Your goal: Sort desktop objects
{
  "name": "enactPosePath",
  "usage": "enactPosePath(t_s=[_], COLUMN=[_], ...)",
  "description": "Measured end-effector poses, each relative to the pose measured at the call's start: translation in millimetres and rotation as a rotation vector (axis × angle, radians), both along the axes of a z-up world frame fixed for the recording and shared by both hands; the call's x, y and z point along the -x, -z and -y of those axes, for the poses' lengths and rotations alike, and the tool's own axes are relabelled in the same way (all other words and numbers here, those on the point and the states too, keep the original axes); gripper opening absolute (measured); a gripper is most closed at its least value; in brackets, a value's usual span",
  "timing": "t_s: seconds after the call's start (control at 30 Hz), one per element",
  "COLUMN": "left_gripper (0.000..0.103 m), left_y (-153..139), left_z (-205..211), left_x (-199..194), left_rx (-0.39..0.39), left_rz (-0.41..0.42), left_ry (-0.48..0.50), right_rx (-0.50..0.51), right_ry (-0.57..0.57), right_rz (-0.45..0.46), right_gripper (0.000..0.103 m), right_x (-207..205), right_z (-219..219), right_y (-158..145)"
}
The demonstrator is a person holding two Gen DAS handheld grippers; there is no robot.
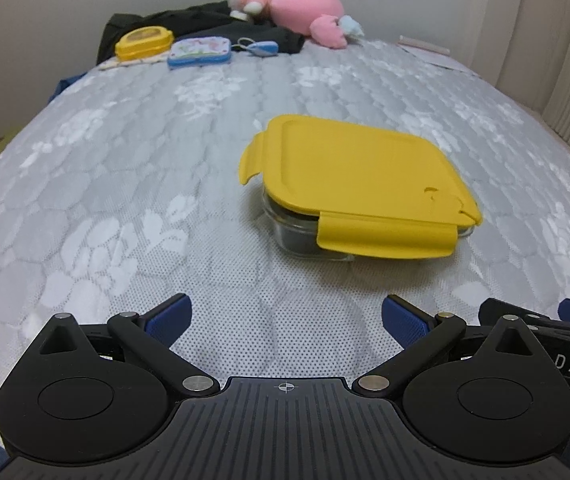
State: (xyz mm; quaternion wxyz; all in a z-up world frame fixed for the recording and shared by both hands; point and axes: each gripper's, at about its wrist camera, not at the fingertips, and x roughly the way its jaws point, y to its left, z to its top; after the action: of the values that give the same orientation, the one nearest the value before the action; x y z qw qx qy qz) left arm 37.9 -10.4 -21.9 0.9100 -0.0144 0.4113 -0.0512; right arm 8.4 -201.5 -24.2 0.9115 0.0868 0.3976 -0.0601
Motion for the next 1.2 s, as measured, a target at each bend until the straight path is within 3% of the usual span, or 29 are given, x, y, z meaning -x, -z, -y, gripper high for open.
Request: enactPosePath(t_s=[0.7,0.77,0.83,0.93,1.03,1.13,1.2], left_gripper=[0.103,0.103,0.103,0.103,0.103,0.103,0.103], left_y=[5,-4,-23,-41,-34,1,24], left_z=[0,-2,-9,-29,-62,-88,-109], left_x=[-8,-9,-12,-40,-91,-158,-207], left_rx=[-0.019,-0.046,-0.079,-0.226,-0.364,-0.509,-0.474], left_rz=[-0.055,-0.057,-0.010,0.045,0.077,0.150,0.118], left_ry=[-0.012,-0.012,0.024,0.061,0.014,-0.118,-0.147], right_rx=[-0.033,-0.044,-0.073,-0.043,0.071,0.157,0.144], right_ry=[-0.002,0.004,-0.015,-0.075,0.024,0.143,0.201], right_rz=[-0.036,-0.032,0.030,0.137,0.159,0.201,0.192], right_gripper=[0.103,0.102,0.102,0.103,0.103,0.103,0.101], right_x=[-6,-5,-2,-15,-61,-121,-153], right_z=[2,5,17,52,116,184,220], right_y=[4,-2,-23,-60,-69,-28,9])
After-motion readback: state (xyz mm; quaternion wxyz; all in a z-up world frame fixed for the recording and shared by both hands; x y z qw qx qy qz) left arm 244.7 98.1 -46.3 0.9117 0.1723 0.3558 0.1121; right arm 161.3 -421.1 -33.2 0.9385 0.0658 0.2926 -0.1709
